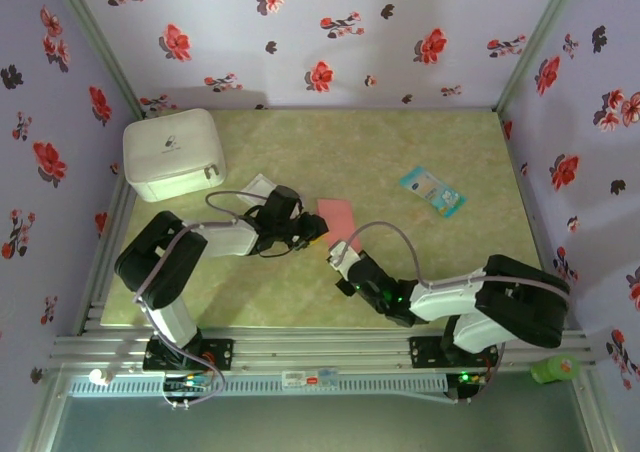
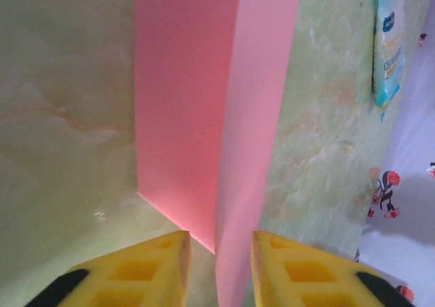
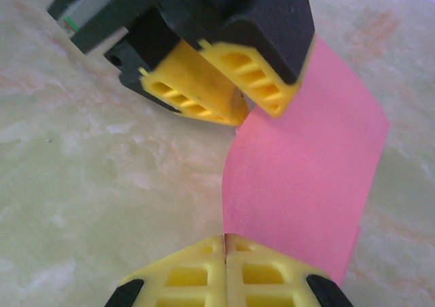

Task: Fold a paper plane with a square sheet of paper (pick it up from the middle)
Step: Third fold the triangle at the center of the table.

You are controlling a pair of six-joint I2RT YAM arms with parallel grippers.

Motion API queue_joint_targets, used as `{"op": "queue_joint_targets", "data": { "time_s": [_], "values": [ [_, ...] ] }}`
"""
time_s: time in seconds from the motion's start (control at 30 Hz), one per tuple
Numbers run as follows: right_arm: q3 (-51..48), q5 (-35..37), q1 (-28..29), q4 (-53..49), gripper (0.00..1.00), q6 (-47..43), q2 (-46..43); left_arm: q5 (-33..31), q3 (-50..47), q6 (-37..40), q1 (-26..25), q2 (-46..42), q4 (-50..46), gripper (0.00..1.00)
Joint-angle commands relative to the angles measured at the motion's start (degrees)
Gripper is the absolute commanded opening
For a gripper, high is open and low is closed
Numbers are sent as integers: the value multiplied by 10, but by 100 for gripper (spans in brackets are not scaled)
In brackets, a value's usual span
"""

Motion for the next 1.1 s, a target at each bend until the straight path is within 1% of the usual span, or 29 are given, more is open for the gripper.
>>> {"op": "queue_joint_targets", "data": {
  "time_s": [0.0, 0.03, 0.17, 0.27, 0.47, 0.57, 0.67, 0.93, 1.07],
  "values": [
    [21, -122, -41, -48, 0, 83, -22, -28, 17, 44, 12, -50, -73, 33],
    [26, -159, -56, -56, 0, 105, -25, -36, 21, 53, 15, -62, -93, 34],
    [46, -269, -107, -72, 0, 168, -8, -55, 51, 92, 28, -85, -158, 37],
    [65, -357, -142, -71, 0, 216, 14, -55, 79, 118, 33, -84, -188, 37],
    [111, -488, -184, -70, 0, 287, 76, -41, 139, 165, 38, -57, -220, 37],
    [122, -518, -192, -62, 0, 305, 95, -14, 170, 177, 43, -28, -220, 35],
    [120, -526, -199, -62, 0, 309, 98, 14, 205, 193, 44, 10, -226, 31],
    [81, -525, -219, -62, 0, 295, 48, 77, 271, 200, 41, 103, -229, 20],
    [75, -535, -229, -77, 0, 287, 36, 95, 288, 211, 27, 128, -228, 20]
  ]
}}
